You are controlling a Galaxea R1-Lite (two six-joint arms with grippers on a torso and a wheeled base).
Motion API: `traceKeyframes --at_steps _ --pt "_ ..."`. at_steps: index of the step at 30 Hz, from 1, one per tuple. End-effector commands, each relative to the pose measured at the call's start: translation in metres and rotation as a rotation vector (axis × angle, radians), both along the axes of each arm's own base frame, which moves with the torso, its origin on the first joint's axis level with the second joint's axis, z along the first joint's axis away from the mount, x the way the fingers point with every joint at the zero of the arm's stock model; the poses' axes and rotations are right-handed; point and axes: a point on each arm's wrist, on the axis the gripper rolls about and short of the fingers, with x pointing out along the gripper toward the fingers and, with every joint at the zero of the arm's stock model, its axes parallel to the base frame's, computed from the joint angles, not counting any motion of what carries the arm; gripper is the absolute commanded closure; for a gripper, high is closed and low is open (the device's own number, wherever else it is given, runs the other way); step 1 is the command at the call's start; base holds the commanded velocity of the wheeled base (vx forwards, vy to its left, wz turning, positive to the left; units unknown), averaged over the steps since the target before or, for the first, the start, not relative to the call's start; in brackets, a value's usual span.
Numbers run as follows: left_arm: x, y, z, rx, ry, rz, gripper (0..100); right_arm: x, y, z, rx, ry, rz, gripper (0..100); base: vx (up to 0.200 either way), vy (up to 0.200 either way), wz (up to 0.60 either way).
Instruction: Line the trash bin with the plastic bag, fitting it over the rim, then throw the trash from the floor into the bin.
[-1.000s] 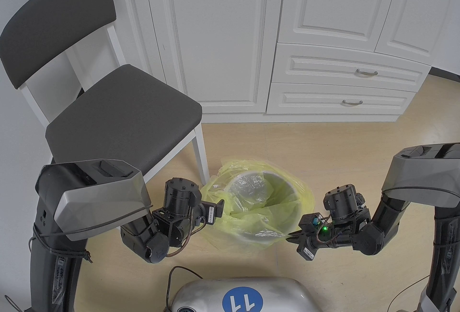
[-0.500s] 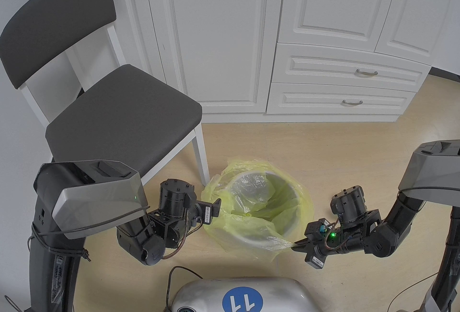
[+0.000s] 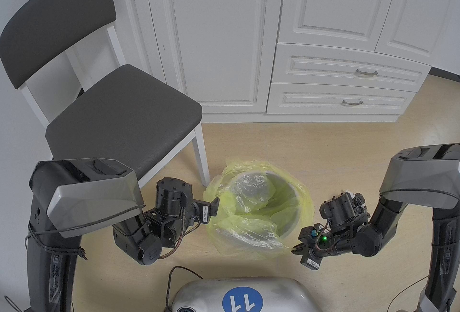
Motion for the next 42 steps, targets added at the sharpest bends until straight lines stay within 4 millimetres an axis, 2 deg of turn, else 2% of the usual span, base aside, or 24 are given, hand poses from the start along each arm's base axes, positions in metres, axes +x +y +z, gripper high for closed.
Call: traceKeyframes --at_steps 1,9,10,14,16,19,22,23,24,25,28,31,35,37,42 --pt "0.001 -0.001 -0.001 -0.005 0.000 -0.007 0 0.011 0.003 -0.036 -0.054 0.043 -0.036 100 0.000 0.000 0.00" --pt "0.000 -0.005 0.000 -0.007 -0.004 -0.018 0 0.010 0.007 -0.036 -0.045 0.047 -0.053 100 0.000 0.000 0.00" --pt "0.000 -0.005 0.000 -0.007 -0.004 -0.018 0 0.010 0.007 -0.036 -0.045 0.047 -0.053 0 0.000 0.000 0.00" --pt "-0.008 -0.014 0.011 -0.011 -0.020 -0.050 0 -0.006 0.010 -0.008 -0.013 0.022 -0.022 0 0.000 0.000 0.00" --pt "-0.011 -0.019 0.013 -0.009 -0.021 -0.065 0 -0.012 0.014 -0.001 0.000 0.016 0.001 0 0.000 0.000 0.00" --pt "-0.016 -0.027 0.008 0.012 -0.005 -0.089 0 -0.022 0.018 0.007 0.010 0.015 0.034 0 0.000 0.000 0.00" --pt "-0.015 -0.026 0.001 0.052 0.025 -0.091 0 -0.027 0.018 0.013 0.015 0.007 0.043 0 0.000 0.000 0.00" --pt "-0.014 -0.023 -0.003 0.073 0.052 -0.082 0 -0.029 0.016 0.022 0.027 -0.012 0.043 0 0.000 0.000 0.00" --pt "-0.014 -0.023 -0.003 0.073 0.052 -0.082 0 -0.029 0.016 0.022 0.027 -0.012 0.043 0 0.000 0.000 0.00" --pt "-0.012 -0.012 -0.007 0.089 0.078 -0.058 0 -0.030 0.013 0.033 0.048 -0.036 0.039 0 0.000 0.000 0.00" --pt "-0.012 0.003 -0.014 0.110 0.116 -0.027 0 -0.030 0.011 0.048 0.086 -0.064 0.048 0 0.000 0.000 0.00" --pt "-0.012 0.019 -0.024 0.122 0.152 -0.001 0 -0.023 0.001 0.060 0.117 -0.097 0.010 0 0.000 0.000 0.00" --pt "-0.010 0.023 -0.032 0.116 0.179 -0.012 0 -0.007 -0.009 0.061 0.127 -0.107 -0.054 0 0.000 0.000 0.00" --pt "-0.008 0.024 -0.039 0.100 0.198 -0.032 0 0.011 -0.017 0.048 0.114 -0.090 -0.106 0 0.000 0.000 0.00" --pt "-0.008 0.023 -0.044 0.074 0.219 -0.039 0 0.038 -0.032 0.027 0.092 -0.060 -0.184 0 0.000 0.000 0.00"
